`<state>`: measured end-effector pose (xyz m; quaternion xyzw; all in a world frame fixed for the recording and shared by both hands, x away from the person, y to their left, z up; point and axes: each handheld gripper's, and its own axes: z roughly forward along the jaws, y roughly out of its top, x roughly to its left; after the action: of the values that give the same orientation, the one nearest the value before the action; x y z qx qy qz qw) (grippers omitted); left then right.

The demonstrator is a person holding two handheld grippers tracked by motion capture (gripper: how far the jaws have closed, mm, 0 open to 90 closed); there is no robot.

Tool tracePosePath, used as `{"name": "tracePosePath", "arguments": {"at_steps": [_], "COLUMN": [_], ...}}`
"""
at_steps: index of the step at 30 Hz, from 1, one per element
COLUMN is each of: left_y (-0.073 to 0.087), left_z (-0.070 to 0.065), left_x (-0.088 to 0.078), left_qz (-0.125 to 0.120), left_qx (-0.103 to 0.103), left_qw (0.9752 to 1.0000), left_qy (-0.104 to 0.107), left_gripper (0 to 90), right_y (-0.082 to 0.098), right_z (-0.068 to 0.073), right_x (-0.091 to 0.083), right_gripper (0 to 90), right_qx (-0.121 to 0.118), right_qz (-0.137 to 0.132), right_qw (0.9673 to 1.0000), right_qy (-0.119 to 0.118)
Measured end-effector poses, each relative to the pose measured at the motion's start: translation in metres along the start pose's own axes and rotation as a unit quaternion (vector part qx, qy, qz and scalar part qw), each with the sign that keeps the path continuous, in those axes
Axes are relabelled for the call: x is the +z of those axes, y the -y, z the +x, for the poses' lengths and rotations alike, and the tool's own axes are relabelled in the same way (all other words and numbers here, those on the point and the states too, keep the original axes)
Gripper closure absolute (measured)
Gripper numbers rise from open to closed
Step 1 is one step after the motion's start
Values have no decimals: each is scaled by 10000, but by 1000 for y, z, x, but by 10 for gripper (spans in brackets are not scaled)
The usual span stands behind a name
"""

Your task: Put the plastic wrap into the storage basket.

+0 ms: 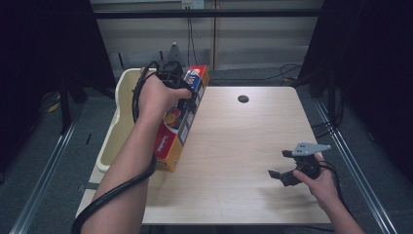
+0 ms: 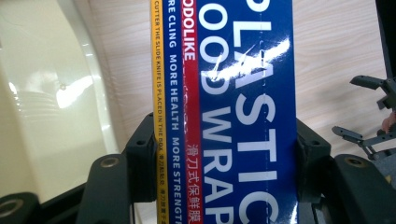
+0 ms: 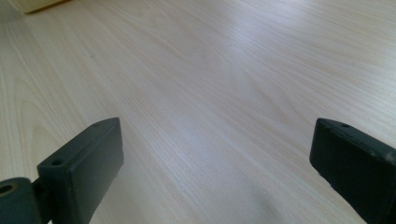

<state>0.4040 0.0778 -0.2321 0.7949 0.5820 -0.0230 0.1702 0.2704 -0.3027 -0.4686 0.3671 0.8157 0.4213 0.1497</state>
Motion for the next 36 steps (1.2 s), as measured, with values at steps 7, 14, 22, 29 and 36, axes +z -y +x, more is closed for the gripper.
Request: {"name": "tracePosePath", "arguments": {"at_steps": [7, 14, 22, 29, 36], "left_y": [1, 3, 5, 9, 15], "left_z": [7, 17, 26, 36, 45], "left_x": [-6, -11, -17, -23, -27], "left_qz": [-57, -127, -186, -226, -264], "left_qx": [-110, -221, -337, -400, -499], "left_qw": [9999, 9996, 9991, 9987, 9981], "left_qy": [-82, -121, -202, -236, -262], "left_gripper": [407, 407, 406, 406, 406], "right_y": [0, 0, 0, 0, 0], "right_z": [0, 0, 0, -1, 0], "right_x": [0, 1, 0, 1, 1], "right_gripper": [26, 27, 27, 28, 30], "right_qx": [-1, -13, 24, 10, -3], "right_qz": [-4, 12, 5, 2, 1], "right_qw": [10000, 10000, 10000, 10000, 10000], "right_qy": [9, -4, -27, -7, 9]}}
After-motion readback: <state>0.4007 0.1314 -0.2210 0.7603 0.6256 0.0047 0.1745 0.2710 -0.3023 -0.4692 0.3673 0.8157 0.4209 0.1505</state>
